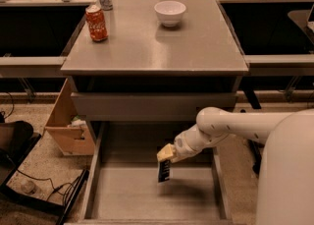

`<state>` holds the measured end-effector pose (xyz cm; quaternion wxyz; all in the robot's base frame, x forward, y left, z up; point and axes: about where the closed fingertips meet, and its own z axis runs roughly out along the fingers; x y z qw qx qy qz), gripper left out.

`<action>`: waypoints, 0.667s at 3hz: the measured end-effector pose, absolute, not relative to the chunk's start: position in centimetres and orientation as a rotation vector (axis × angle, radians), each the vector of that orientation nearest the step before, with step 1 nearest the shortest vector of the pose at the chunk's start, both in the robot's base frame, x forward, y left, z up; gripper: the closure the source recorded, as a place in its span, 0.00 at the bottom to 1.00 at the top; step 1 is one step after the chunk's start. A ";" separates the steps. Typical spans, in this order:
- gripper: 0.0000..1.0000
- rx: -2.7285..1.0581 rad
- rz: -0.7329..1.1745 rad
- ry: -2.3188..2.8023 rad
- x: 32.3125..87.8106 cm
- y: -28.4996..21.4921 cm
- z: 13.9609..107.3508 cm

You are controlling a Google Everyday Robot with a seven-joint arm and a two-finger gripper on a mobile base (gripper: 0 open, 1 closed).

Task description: Place rxbar blueberry into top drawer

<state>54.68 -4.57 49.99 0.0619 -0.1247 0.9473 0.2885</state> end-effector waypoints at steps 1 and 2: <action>0.00 -0.377 0.872 2.864 54.7 -4.6 50.0; 0.00 -0.392 0.869 2.863 54.6 -4.5 50.3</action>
Offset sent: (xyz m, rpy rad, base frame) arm 0.0000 0.0000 0.0000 0.0000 0.0000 0.0000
